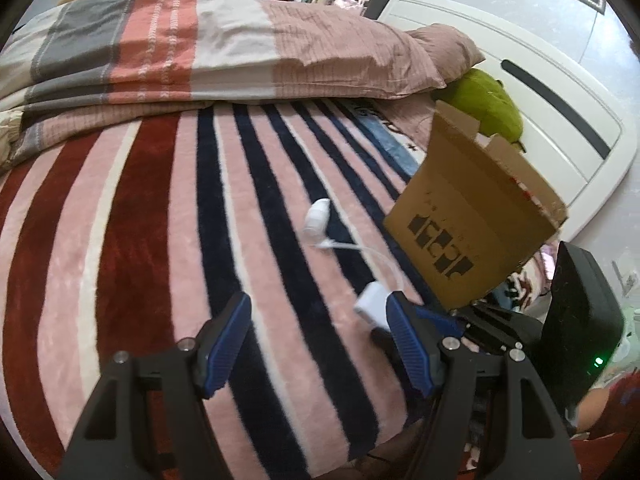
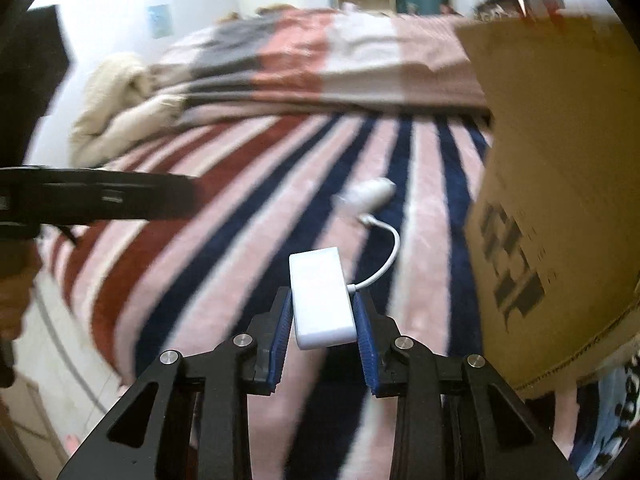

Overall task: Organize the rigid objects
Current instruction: 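Lift the adapter with its cable into the box and open the right gripper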

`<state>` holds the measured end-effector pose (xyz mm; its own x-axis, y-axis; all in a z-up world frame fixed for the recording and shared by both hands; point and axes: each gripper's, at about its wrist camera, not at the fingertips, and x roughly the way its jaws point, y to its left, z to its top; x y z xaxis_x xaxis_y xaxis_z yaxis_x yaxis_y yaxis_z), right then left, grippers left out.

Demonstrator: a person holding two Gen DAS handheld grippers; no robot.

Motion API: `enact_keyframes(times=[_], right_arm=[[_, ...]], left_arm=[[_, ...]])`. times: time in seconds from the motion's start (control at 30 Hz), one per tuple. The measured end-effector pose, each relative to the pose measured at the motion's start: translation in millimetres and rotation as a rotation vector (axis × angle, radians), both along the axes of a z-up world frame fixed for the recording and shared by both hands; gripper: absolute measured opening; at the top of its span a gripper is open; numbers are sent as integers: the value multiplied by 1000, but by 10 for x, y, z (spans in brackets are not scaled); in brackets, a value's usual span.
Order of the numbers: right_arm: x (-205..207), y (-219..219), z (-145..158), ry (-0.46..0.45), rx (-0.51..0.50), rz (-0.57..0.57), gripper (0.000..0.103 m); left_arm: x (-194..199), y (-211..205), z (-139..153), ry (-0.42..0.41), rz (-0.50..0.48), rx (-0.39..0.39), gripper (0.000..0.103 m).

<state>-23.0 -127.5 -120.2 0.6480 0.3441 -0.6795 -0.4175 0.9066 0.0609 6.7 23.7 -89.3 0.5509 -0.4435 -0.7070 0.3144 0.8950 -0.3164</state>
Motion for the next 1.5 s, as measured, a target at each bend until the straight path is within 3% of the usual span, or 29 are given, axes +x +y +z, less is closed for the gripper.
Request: enact_keyframes(times=[0.23, 0.43, 0.53, 0.9, 1.23, 1.5], right_arm=[[-107, 262, 399, -54, 62, 179, 26], [-120, 357, 750, -149, 63, 259, 26], [-115, 328, 921, -215, 59, 283, 26], [55, -233, 1414, -298, 45, 242, 26], [266, -1130, 1605, -196, 13, 83, 26], [516, -1507, 1468, -31, -19, 41, 26]], left_arm=[[-21, 26, 268, -36, -49, -92, 65], [-9, 26, 590, -92, -99, -154, 42], [55, -45, 759, -117, -106, -140, 34], [389, -801, 1229, -141, -228, -114, 33], [748, -1879, 1263, -68, -392, -54, 33], [1032, -2250, 999, 53, -409, -12, 32]])
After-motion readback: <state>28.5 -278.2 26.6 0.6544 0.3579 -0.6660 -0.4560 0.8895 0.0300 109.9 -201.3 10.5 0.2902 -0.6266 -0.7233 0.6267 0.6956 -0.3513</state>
